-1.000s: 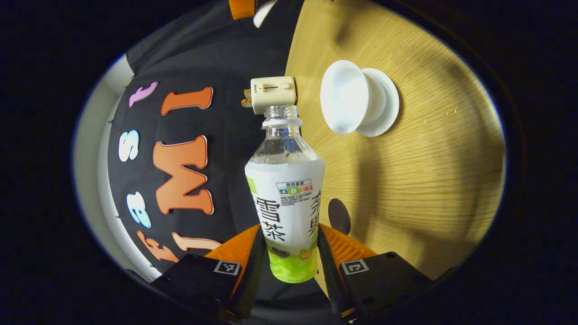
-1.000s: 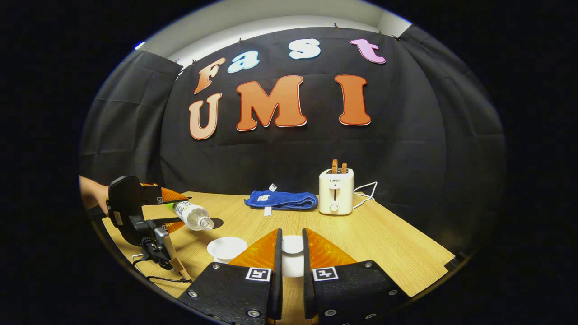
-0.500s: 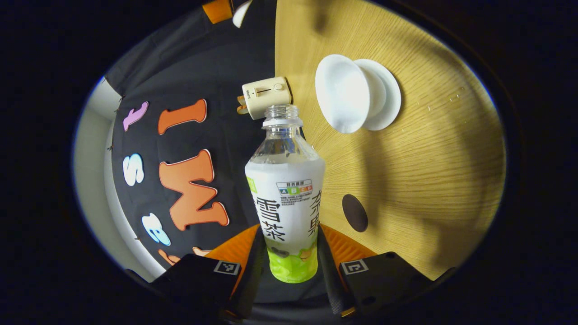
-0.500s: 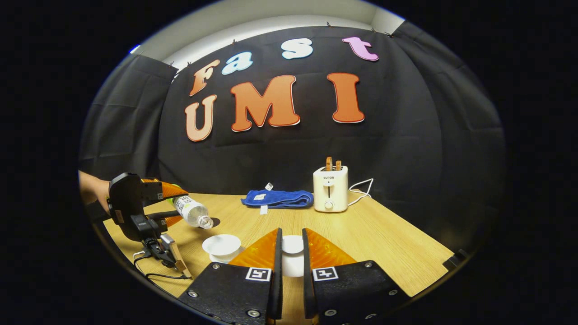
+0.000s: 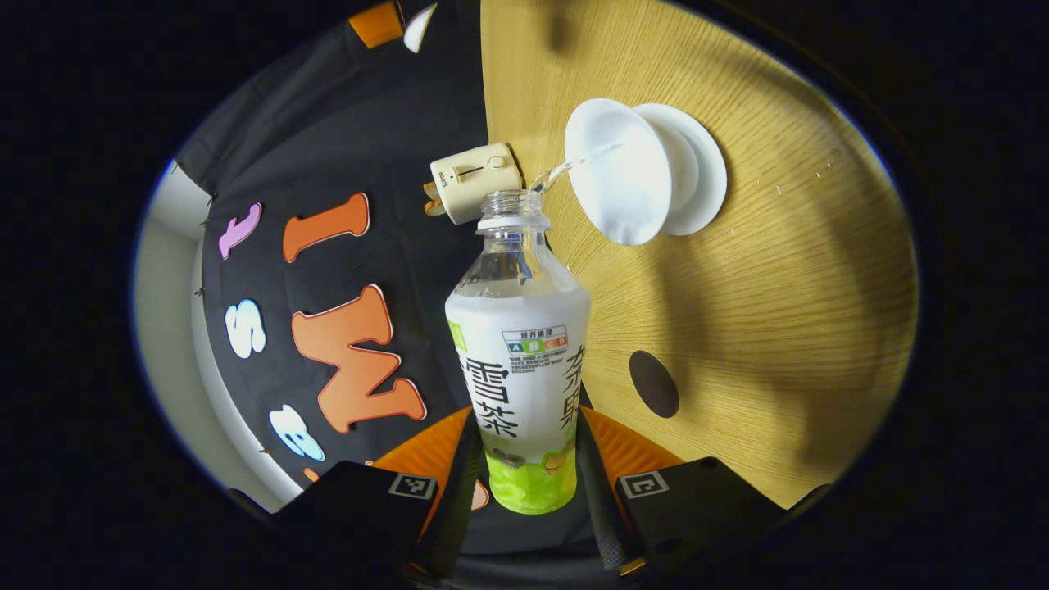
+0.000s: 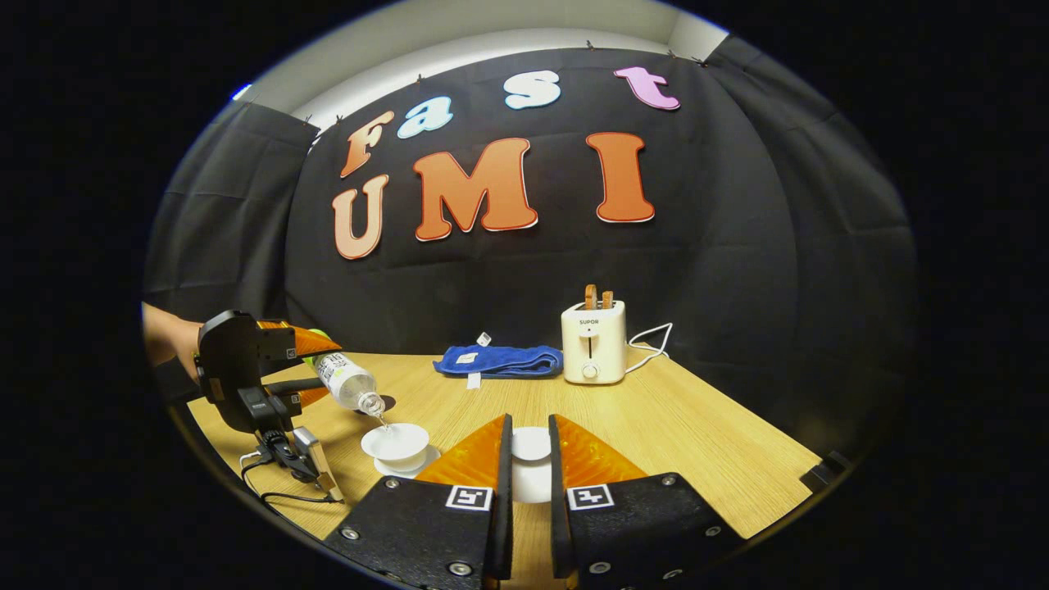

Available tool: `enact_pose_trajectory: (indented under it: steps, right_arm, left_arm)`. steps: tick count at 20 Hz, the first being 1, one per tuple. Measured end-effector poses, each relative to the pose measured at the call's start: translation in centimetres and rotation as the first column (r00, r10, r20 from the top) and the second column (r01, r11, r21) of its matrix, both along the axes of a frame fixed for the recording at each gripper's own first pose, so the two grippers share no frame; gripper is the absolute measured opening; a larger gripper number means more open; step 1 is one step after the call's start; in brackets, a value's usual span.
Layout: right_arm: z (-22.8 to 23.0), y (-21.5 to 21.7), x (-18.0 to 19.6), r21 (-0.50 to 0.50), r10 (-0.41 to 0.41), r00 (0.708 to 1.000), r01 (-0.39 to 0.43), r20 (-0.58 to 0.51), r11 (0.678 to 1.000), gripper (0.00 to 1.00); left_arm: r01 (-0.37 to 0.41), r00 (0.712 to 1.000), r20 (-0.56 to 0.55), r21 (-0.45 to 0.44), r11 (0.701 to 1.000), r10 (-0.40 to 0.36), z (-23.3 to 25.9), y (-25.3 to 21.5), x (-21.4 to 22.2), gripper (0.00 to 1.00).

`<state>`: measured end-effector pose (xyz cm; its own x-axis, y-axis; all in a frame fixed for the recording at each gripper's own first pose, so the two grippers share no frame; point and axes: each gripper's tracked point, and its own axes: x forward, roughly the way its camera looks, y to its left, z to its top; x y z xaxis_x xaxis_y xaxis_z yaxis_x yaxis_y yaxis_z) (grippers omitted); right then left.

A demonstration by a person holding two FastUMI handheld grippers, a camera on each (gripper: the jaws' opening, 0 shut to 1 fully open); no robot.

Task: Open the teacup lid with one hand, grasp the water bottle and pour water into the teacup with the other hand; after pouring, place the water bottle on the coaster and then close the teacup lid.

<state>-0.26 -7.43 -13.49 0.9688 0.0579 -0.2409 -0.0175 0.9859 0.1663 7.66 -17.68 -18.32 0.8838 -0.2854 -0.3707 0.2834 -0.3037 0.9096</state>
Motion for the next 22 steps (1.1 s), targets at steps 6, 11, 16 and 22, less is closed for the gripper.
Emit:
enact_pose_trajectory:
  steps: [6,11,16,22]
  right_arm:
    - [0.0,-0.1,-0.1,-0.006,0.002,1.000,-0.002,0.003,1.000,0.19]
    - [0.0,-0.2,-0.1,0.001,0.000,1.000,0.000,0.007,1.000,0.19]
    - [-0.4,0.0,-0.3,0.003,0.005,1.000,-0.005,-0.001,1.000,0.19]
    - [-0.2,-0.3,-0.5,0.005,0.004,1.000,-0.004,0.006,1.000,0.19]
  left_arm:
    - [0.024,0.999,0.042,0.024,0.999,-0.025,0.5,-0.1,-0.1,0.66]
    - [0.031,0.996,0.078,0.062,0.998,-0.036,1.0,-0.2,0.0,0.65]
    - [0.042,0.992,0.116,0.087,0.995,-0.052,1.6,-0.1,-0.1,0.64]
    - [0.055,0.984,0.158,0.142,0.988,-0.078,2.1,-0.2,0.2,0.68]
